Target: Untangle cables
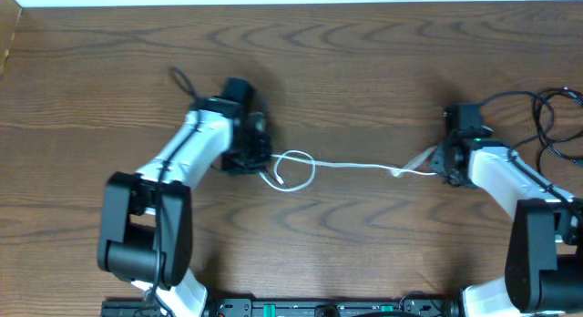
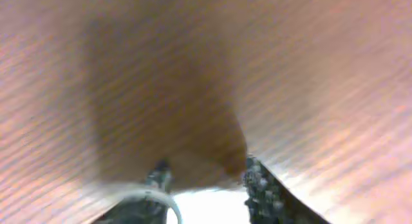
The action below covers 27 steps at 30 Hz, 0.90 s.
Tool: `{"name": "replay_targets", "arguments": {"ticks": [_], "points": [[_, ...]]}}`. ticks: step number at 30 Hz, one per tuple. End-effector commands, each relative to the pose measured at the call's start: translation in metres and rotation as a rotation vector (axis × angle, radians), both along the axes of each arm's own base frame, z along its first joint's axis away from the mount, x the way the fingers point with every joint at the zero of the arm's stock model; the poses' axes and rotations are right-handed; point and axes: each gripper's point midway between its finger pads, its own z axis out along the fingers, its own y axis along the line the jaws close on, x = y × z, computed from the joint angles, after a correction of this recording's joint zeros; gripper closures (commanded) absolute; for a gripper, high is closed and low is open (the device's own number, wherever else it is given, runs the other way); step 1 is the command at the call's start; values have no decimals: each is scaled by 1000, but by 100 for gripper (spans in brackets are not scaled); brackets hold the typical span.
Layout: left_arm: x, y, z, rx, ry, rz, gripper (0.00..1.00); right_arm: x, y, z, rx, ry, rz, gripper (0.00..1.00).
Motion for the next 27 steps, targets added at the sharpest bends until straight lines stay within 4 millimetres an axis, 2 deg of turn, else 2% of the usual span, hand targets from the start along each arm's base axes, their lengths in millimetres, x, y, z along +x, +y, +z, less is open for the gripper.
{"name": "replay_targets", "arguments": {"ticks": [1,3,7,10,11,14,18,27], "points": [[15,53,-2,60,-16,128,93,-18,-28,-7,-38,50,-97,79],[20,73,-2,60,-20,194,92,-21,-35,-7,-37,60,-119,85],[24,113,-2,53,-12,351,93,-27,-41,-8,-36,77,-141,85],[25,127,1,-3,-7,422,93,-27,-41,-8,-28,78,-141,85],[26,124,5,-72,-3,445,93,-26,-37,-9,-5,75,-136,89],[29,111,11,-165,-9,427,92,-24,-30,-11,35,70,-128,92],[33,81,22,-290,-33,331,93,-23,-24,-12,65,66,-119,96],[30,38,22,-291,-53,166,93,-25,-24,-12,66,73,-119,99]]}}
